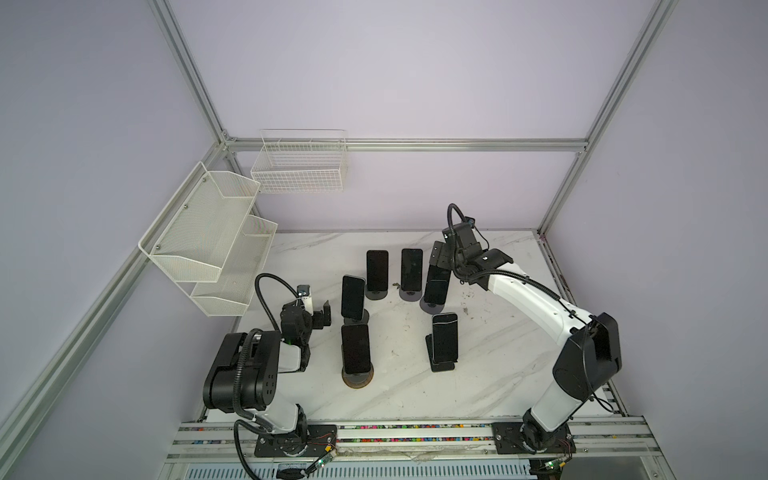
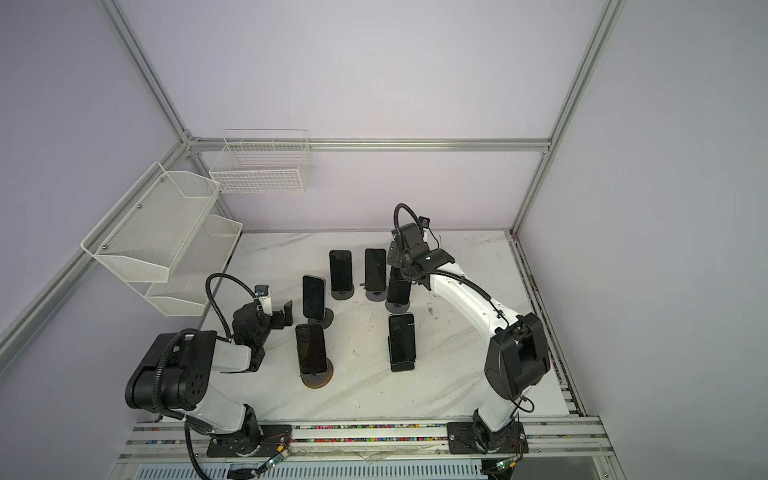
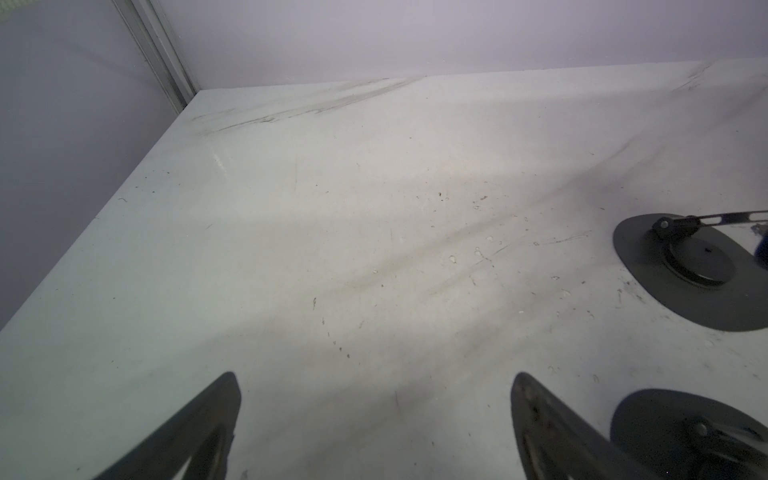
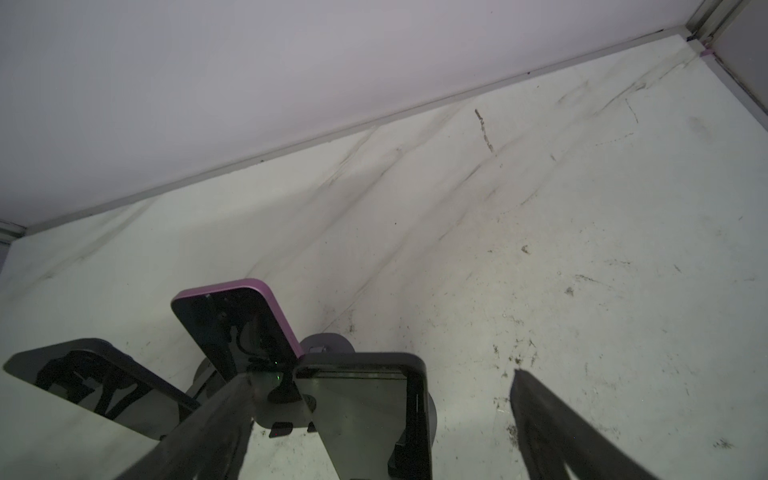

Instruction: Remove the phone from the phone stand

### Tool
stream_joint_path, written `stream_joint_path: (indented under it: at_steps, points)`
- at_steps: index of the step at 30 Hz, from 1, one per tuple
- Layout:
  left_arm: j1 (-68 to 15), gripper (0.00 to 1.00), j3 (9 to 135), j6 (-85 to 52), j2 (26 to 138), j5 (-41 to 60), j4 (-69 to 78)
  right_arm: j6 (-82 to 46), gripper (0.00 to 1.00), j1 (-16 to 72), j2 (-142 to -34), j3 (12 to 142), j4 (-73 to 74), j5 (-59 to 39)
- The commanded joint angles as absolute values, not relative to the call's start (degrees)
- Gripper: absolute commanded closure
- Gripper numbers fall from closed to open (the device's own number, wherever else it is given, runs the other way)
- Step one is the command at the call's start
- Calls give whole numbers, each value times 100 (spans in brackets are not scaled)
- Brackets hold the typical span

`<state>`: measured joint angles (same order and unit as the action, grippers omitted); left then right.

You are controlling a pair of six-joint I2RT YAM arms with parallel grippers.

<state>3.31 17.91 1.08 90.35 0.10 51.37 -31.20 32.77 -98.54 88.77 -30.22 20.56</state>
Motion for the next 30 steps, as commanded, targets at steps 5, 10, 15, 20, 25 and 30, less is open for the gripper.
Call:
stream_joint_path:
  at_steps: [5, 10, 15, 20, 25, 30]
  points:
    - [335, 0, 2147, 18, 8956, 79, 5390, -3287, 3, 3436, -10178, 9313, -3967, 2507]
    - [327, 0, 2143, 22, 8948, 78, 5388, -3447, 3, 3476, -10384, 9523, -4067, 2305]
    - [329, 0, 2145, 27, 8947, 70, 5388, -3532, 3, 3556, -10576, 9757, -4076, 2323]
    - [324, 0, 2144, 29, 8947, 62, 5383, -3547, 3, 3559, -10823, 9898, -4193, 2355]
    - [321, 1, 2144, 34, 8947, 63, 5387, -3542, 3, 3560, -10966, 9840, -4198, 2268]
    - [321, 0, 2142, 29, 8947, 53, 5395, -3416, 6, 3560, -10945, 9597, -3935, 2108]
